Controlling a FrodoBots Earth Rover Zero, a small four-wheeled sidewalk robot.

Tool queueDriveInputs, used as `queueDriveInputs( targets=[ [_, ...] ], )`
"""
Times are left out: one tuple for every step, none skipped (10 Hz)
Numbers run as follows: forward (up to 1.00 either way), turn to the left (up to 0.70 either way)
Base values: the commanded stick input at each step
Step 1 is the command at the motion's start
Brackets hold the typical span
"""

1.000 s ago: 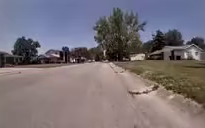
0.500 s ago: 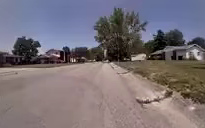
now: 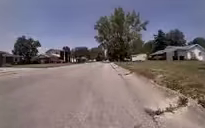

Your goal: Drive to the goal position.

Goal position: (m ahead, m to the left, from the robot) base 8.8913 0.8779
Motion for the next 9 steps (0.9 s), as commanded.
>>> queueDriveInputs(
  targets=[
    [0.7,0.0],
    [0.7,0.0],
    [0.7,0.0],
    [0.7,0.0],
    [0.7,0.0],
    [0.7,0.0],
    [0.7,0.0],
    [0.7,0.0],
    [0.7,0.0]
  ],
)
